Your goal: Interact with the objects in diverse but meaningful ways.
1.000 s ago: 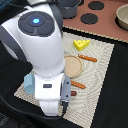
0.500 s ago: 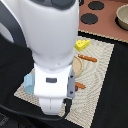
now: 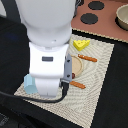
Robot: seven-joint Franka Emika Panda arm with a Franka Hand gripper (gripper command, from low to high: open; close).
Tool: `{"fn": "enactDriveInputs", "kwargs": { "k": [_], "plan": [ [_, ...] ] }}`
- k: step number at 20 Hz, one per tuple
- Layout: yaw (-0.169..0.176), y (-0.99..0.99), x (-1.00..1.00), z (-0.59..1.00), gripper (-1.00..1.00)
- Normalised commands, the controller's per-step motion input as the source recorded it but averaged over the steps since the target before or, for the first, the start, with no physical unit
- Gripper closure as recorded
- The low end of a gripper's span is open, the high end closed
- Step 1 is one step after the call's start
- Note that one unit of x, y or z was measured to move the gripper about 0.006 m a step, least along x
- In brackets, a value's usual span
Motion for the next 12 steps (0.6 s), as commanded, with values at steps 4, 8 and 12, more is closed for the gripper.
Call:
{"fn": "enactDriveInputs", "kwargs": {
  "k": [4,8,12],
  "plan": [
    [0.000,0.85,-0.38,0.00,1.00],
    [0.000,0.87,-0.39,0.00,1.00],
    [0.000,0.83,-0.50,0.00,1.00]
  ]
}}
